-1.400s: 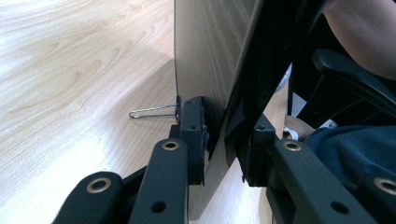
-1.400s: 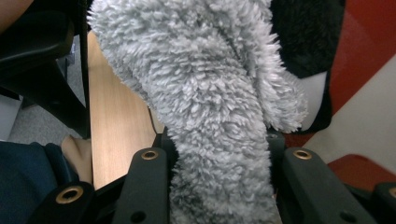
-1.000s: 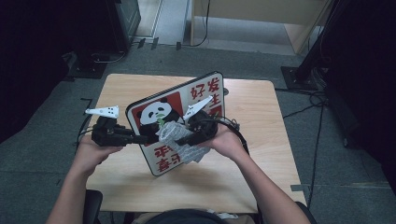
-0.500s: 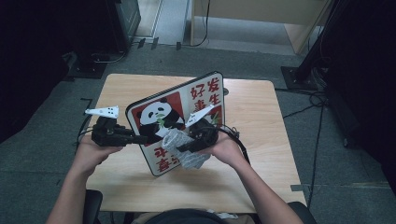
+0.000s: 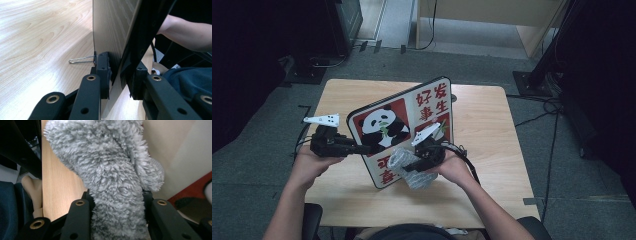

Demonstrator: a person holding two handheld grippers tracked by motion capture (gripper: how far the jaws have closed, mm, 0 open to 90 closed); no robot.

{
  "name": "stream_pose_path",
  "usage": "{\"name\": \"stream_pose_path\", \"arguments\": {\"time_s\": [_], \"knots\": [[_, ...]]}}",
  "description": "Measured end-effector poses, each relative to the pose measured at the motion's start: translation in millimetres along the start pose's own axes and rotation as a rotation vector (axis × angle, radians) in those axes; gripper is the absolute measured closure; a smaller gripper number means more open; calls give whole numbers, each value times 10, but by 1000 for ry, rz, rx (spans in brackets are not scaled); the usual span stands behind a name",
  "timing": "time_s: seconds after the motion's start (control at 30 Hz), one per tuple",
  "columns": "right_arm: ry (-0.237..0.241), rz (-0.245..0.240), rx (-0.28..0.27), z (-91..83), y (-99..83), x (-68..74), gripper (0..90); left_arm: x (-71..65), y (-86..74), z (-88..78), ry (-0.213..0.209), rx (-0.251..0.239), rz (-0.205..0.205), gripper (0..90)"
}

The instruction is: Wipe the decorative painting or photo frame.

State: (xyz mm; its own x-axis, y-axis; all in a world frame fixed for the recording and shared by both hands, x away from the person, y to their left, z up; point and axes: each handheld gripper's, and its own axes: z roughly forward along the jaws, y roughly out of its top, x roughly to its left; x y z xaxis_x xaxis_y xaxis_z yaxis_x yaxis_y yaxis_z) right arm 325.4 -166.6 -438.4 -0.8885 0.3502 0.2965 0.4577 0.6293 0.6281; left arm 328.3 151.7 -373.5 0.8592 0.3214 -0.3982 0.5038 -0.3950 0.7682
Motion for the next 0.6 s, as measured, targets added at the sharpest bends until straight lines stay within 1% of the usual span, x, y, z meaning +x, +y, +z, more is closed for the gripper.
{"name": "stream_pose_path", "arguments": {"time_s": [0.1,0.2,0.23,0.27,0.37,0.4,0.47,0.6], "knots": [[-4,-9,26,40,-25,-3,659,1,-1,0,-1,0,0,745],[-4,2,20,66,-63,4,659,-4,-2,-1,-2,2,3,743],[-4,-1,21,76,-79,2,659,-5,-4,-1,-3,2,3,742],[-9,0,27,95,-102,4,658,-7,-4,-1,-3,2,3,742],[-25,-19,64,163,-164,-1,658,-6,-3,-1,-3,3,3,742],[-20,-13,66,182,-177,-1,659,-3,-2,-2,-4,4,4,742],[-20,-16,67,200,-193,-9,658,0,-4,-1,-5,1,1,741],[-5,-16,50,225,-248,-30,658,7,-9,1,-10,-3,-12,738]]}}
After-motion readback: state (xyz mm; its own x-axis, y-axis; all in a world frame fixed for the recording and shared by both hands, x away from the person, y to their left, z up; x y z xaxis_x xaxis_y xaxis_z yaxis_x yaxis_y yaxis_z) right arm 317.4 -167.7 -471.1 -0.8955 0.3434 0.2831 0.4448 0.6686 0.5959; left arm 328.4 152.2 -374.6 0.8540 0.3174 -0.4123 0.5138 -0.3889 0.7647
